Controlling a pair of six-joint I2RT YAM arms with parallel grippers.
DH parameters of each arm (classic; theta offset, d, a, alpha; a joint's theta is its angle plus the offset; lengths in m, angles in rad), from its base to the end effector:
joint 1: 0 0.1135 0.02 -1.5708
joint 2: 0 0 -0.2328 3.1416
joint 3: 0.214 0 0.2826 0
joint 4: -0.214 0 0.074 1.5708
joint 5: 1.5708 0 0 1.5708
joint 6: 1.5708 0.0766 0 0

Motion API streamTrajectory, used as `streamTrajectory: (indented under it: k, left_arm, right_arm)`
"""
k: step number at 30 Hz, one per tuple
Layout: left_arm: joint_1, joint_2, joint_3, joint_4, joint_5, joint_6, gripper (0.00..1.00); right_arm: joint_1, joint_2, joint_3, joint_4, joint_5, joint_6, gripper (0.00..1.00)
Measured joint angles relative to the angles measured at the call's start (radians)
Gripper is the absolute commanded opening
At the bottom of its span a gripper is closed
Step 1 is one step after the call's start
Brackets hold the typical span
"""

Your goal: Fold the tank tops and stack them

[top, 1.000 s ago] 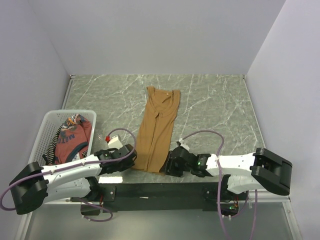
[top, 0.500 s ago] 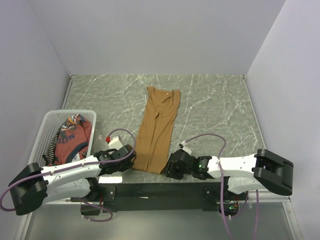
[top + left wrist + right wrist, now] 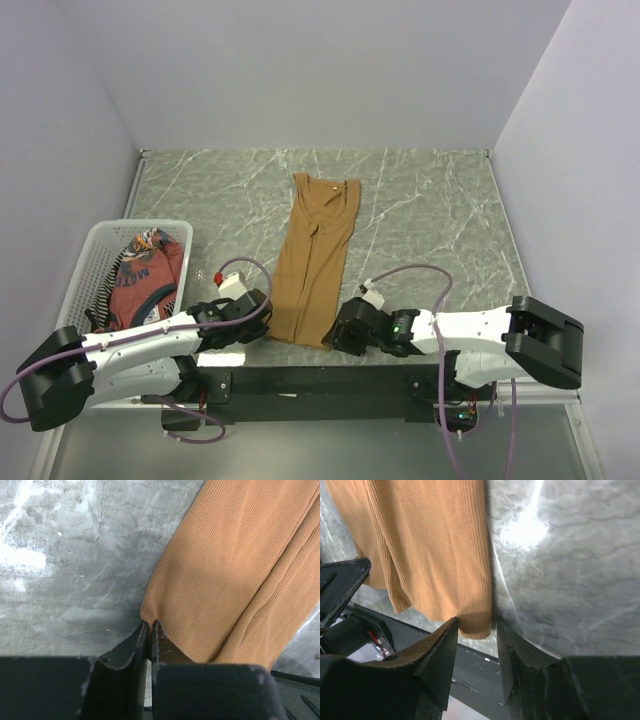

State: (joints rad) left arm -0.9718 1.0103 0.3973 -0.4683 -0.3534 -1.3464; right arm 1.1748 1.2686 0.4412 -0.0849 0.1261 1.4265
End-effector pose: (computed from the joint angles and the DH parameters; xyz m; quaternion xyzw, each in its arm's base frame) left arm 0.1489 -0.1711 0.0722 -0.2197 0.9305 -0.1504 0.2517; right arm 0.1144 0.2487 0.0544 0.1388 0.9344 0.2951 0.1436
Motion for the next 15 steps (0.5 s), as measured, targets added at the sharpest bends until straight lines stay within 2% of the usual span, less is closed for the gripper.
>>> streamTrajectory:
  k: [4, 7, 8, 12, 15]
  left_arm:
    - [0.0, -0.002, 0.0, 0.0, 0.001, 0.002, 0.0]
    - [0.0, -0.008, -0.001, -0.005, 0.014, 0.011, 0.01]
    - [0.0, -0.013, -0.001, -0.008, 0.021, 0.019, 0.0]
    - [-0.011, -0.031, -0.001, -0.027, 0.053, 0.031, 0.01]
    - [-0.077, -0.051, -0.001, -0.055, 0.067, 0.021, 0.01]
  right_arm:
    - [0.0, 0.053, 0.03, 0.012, 0.0, -0.011, 0.32]
    - [0.0, 0.086, 0.045, 0.021, -0.003, -0.028, 0.14]
    - [0.0, 0.09, 0.047, 0.021, -0.004, -0.037, 0.05]
    - [0.0, 0.077, 0.052, -0.017, -0.003, -0.082, 0.0]
    - [0.007, 0.037, 0.066, -0.116, 0.0, -0.136, 0.0]
